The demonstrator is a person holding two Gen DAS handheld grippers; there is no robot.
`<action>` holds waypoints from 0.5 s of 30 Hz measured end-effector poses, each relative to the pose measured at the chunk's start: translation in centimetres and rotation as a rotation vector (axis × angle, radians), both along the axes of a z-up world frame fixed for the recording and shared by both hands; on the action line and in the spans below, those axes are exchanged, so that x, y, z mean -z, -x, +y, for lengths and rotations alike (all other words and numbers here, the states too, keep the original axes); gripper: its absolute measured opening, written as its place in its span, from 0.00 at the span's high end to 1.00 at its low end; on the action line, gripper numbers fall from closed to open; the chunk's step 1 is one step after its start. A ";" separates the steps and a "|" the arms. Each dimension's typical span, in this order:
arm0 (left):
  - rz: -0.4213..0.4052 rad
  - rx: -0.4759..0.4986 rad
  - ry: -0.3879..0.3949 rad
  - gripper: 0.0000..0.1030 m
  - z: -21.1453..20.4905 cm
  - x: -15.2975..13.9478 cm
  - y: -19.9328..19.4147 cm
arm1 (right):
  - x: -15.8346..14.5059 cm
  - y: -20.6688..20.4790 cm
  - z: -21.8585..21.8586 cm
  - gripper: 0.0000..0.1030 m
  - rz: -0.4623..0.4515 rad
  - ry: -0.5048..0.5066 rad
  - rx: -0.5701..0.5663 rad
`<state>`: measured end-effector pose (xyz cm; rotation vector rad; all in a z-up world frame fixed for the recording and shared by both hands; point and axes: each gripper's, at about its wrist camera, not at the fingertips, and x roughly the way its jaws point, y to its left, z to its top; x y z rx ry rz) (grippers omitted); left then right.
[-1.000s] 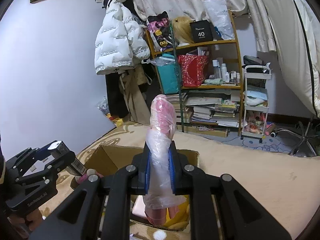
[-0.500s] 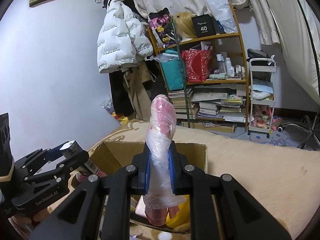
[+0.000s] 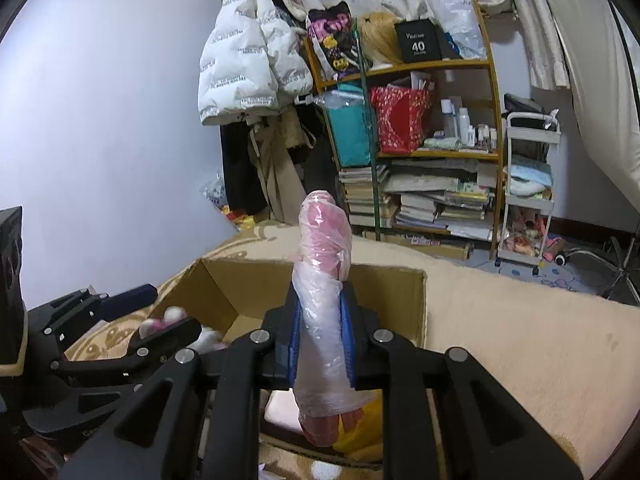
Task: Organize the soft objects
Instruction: 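Lower the black box and pink roll into the box and open both tools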
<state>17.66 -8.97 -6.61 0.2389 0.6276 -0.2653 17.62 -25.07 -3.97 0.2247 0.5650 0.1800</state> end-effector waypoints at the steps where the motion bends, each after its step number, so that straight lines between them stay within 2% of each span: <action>1: 0.006 -0.008 0.004 0.34 0.2 0.1 -0.1 | 0.1 -0.1 0.0 0.79 0.009 0.000 -0.003; 4: 0.013 -0.027 0.006 0.29 0.6 0.1 0.0 | 0.2 0.0 -0.1 0.68 0.012 0.003 -0.003; 5: 0.016 -0.030 0.006 0.27 0.8 0.1 0.0 | 0.1 0.1 -0.2 0.61 0.008 0.000 0.000; 12: 0.050 -0.051 -0.010 0.24 1.6 0.0 0.4 | -0.3 1.1 -1.0 0.46 0.006 -0.016 0.024; 15: 0.067 -0.048 -0.017 0.17 1.7 -0.2 0.9 | -0.7 1.6 -1.2 0.42 0.012 -0.019 0.022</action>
